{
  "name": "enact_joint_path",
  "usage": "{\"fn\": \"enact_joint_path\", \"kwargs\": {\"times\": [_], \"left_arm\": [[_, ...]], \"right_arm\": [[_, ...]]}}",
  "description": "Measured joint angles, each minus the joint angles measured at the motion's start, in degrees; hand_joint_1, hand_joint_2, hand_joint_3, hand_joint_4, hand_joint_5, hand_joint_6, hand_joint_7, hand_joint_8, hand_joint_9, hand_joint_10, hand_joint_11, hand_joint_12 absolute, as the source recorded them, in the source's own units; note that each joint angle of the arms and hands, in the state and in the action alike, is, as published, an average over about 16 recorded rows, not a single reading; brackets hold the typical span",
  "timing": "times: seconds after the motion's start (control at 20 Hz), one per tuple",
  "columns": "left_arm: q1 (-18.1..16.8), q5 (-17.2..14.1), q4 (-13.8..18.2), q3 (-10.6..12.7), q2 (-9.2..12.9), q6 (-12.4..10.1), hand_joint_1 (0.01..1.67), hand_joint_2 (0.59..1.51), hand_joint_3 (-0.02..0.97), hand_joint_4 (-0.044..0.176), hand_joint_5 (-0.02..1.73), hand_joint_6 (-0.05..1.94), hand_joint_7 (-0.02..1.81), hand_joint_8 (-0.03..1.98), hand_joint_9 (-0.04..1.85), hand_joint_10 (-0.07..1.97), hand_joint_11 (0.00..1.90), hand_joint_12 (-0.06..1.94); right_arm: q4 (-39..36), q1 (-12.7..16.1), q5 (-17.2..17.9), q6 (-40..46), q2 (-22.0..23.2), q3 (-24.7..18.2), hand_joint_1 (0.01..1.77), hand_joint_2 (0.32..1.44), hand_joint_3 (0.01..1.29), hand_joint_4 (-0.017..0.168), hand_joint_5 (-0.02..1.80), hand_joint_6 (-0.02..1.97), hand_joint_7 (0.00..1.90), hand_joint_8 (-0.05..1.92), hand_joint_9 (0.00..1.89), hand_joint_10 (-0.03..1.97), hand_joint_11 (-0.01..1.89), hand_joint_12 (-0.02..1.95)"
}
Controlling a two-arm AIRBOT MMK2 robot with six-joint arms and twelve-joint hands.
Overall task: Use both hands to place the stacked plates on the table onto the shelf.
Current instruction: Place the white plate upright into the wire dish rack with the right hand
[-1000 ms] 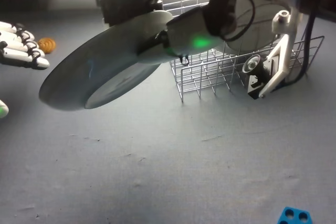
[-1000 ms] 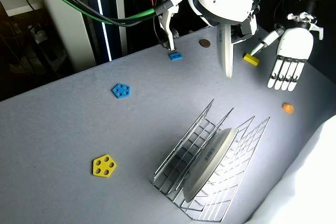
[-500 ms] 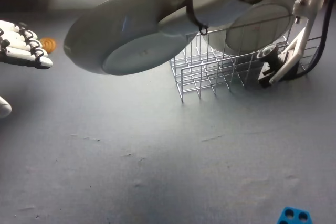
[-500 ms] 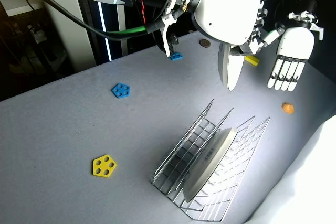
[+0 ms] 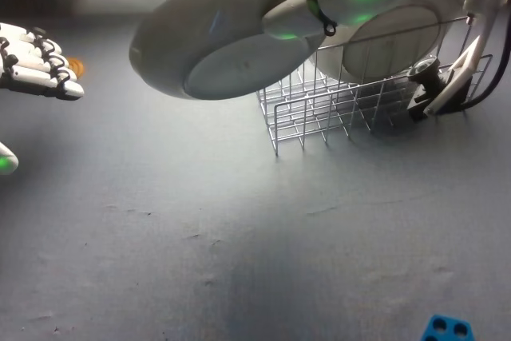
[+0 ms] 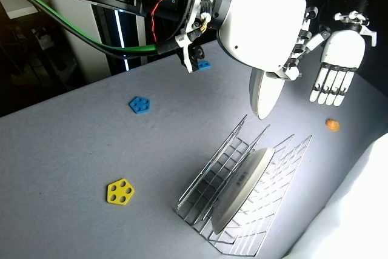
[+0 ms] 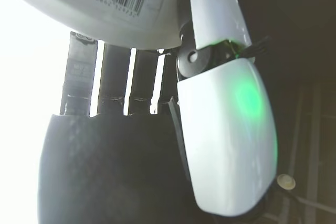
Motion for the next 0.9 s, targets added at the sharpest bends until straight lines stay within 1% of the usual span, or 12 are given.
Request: {"fn": "enact_joint_path", "kwargs": {"times": [0.45, 0.9], "left_arm": [[-0.25, -0.23, 0.86, -0.11, 0.00, -0.05, 0.01, 1.060, 0.019, 0.000, 0.07, 0.01, 0.09, 0.01, 0.08, 0.01, 0.02, 0.11], [0.20, -0.54, 0.88, -0.33, 0.00, -0.14, 0.01, 1.058, 0.019, 0.000, 0.07, 0.01, 0.10, 0.01, 0.08, 0.01, 0.02, 0.11]], "right_arm": [[0.00, -0.81, -2.15, -0.35, 1.32, 1.53, 1.37, 1.01, 0.01, -0.007, 0.93, 0.91, 1.00, 0.91, 1.01, 1.07, 0.73, 1.20], [-0.72, -1.27, -5.23, -0.58, 2.47, 4.91, 1.37, 1.02, 0.01, -0.007, 0.92, 0.91, 0.99, 0.93, 0.98, 1.12, 0.72, 1.22]]}}
